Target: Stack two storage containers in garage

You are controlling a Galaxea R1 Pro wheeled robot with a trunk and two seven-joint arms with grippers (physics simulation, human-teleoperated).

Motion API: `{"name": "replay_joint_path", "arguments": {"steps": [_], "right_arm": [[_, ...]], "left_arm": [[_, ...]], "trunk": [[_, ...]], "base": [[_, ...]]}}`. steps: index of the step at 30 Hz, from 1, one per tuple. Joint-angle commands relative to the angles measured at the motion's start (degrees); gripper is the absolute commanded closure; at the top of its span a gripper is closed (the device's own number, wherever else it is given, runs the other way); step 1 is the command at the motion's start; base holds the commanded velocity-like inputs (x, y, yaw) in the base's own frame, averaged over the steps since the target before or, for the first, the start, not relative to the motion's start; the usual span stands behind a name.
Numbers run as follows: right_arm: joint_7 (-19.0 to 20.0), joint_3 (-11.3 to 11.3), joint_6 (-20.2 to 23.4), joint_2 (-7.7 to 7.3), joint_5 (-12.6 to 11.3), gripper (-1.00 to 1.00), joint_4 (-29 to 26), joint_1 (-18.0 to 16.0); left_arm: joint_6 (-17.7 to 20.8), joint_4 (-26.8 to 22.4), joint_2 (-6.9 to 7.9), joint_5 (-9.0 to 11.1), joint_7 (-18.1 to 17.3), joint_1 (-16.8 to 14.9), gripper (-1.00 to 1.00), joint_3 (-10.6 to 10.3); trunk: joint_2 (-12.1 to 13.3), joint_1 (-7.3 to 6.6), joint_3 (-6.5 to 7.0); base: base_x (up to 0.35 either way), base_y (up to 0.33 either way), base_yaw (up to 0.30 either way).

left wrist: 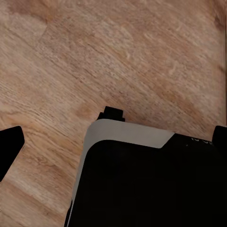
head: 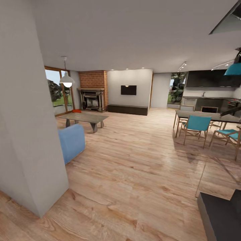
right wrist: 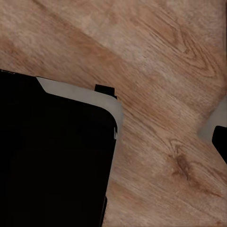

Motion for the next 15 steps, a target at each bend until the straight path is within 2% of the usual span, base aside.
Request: {"name": "replay_joint_path", "arguments": {"steps": [1,15], "right_arm": [[0.0,0.5,-0.3,0.02,-0.5,-1.00,0.2,-0.1],[-0.1,0.5,-0.3,-0.06,-0.4,-1.00,0.2,-0.1]], "left_arm": [[-0.1,0.0,0.00,0.3,0.1,0.0,-1.00,0.2],[-0.2,0.0,0.00,0.3,0.1,0.0,-1.00,0.2]], "trunk": [[0.0,0.04,-0.07],[0.0,0.04,-0.07]], "base": [[0.322,0.083,-0.247],[0.322,0.083,-0.236]]}}
